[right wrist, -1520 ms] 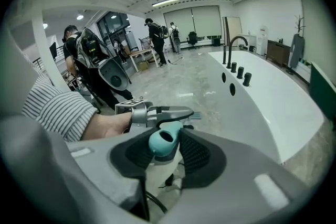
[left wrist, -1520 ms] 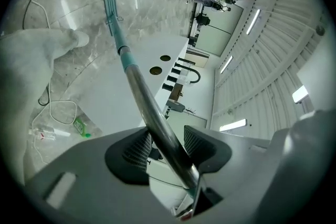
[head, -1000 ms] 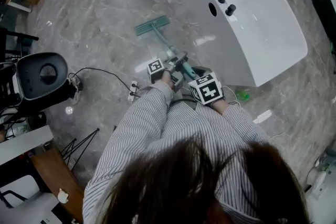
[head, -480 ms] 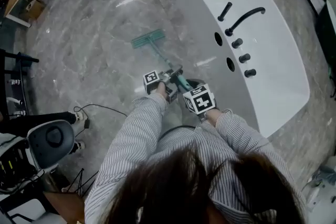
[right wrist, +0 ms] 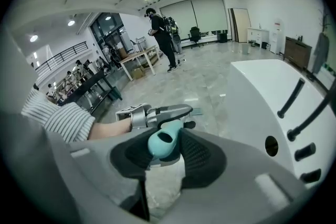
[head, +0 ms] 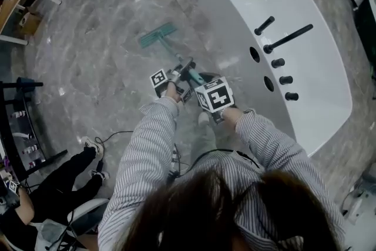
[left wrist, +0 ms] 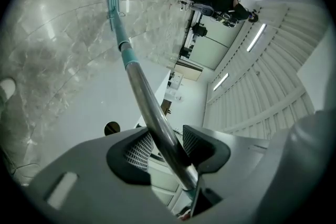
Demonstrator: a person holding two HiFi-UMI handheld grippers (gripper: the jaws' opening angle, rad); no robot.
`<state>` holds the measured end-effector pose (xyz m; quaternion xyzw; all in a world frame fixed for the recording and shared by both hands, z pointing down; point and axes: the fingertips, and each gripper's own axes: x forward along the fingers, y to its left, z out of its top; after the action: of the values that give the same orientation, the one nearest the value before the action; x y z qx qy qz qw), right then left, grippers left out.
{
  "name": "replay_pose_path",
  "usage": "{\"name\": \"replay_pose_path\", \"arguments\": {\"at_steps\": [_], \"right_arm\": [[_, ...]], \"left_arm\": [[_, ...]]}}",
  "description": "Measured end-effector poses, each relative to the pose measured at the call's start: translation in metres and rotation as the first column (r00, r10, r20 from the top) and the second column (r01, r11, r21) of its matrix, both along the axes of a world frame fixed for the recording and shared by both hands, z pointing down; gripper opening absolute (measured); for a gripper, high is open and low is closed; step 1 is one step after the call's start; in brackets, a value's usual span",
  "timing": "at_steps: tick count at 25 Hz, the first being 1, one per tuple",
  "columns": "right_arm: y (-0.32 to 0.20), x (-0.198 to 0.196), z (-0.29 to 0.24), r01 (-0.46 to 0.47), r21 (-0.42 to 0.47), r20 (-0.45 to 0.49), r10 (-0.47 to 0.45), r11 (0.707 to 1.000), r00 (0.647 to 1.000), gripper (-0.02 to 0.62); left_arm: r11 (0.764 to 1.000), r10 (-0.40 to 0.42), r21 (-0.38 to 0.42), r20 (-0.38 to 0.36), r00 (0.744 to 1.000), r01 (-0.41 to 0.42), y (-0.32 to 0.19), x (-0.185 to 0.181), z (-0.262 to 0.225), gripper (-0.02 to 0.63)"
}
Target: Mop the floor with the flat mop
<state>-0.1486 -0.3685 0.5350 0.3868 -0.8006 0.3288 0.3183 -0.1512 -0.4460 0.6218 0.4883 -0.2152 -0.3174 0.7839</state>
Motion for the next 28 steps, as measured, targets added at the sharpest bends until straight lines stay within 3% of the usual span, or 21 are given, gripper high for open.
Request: {"name": "replay_pose_path", "arguments": {"at_steps": [3, 7, 16, 20, 28], "right_arm": [[-0.023, -0.003, -0.006, -0.024, 0.009, 0.015, 0.024, 1.000, 1.000, 0.129], [-0.035, 0.005, -0.002, 0.007, 0.015, 0.008, -0.007, 1.000, 1.000, 0.129], [-0.024, 0.022, -0.002, 0.025, -0.004, -0.023, -0.025, 1.000, 0.999, 0.124], [-0.002, 0.038, -0.001, 0.040, -0.004, -0.032, -0.040, 0.999, 0.999, 0.123], [0.088, 0.086, 0.017, 0.074, -0.012, -0.042, -0.074, 0.997, 0.996, 0.123]], "left_arm": [[0.999, -0.028, 0.017, -0.007, 1.000, 0.028, -0.022, -0.005, -0.004, 0.187], [1.000, 0.011, 0.026, 0.013, 1.000, -0.011, -0.034, 0.004, -0.003, 0.186], [0.999, 0.041, 0.000, 0.037, 0.998, -0.041, -0.023, 0.021, -0.003, 0.175], [0.997, 0.072, -0.002, 0.045, 0.996, -0.072, 0.000, 0.037, -0.003, 0.173], [0.999, 0.046, -0.010, 0.051, 0.998, -0.045, 0.088, 0.084, 0.015, 0.172]]}}
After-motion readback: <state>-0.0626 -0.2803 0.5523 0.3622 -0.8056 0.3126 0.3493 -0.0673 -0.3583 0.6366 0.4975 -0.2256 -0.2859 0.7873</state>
